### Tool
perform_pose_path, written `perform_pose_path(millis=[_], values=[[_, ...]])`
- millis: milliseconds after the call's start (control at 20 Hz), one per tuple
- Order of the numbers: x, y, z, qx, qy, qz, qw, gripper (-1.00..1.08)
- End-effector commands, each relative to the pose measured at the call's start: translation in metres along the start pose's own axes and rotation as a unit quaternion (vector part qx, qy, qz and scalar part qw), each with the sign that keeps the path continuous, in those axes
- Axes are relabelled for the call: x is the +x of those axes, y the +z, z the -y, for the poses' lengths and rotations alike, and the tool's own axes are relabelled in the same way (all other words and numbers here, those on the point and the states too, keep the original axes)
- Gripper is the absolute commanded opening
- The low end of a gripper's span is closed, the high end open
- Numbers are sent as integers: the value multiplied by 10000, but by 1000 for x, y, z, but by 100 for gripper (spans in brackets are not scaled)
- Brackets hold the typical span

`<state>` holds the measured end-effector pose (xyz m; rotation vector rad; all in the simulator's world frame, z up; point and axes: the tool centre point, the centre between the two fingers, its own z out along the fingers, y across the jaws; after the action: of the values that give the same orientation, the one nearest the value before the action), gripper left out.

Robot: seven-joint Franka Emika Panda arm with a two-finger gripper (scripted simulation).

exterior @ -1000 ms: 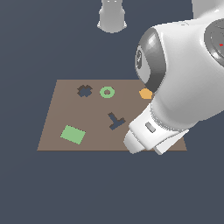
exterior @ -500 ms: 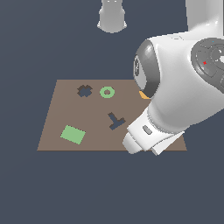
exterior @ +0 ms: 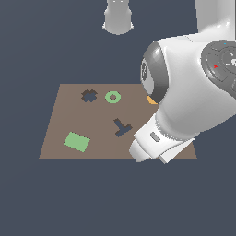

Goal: Insert a designated object into the corresponding slot on a board.

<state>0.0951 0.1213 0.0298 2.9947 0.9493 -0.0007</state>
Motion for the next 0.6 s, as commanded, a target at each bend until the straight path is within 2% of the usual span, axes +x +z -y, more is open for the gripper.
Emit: perform_pose_path(millis=[0,550], values=[[0,0,0,0,-4,-1,10000,-100],[-3,0,6,-1,-565,-1,9984,-100]])
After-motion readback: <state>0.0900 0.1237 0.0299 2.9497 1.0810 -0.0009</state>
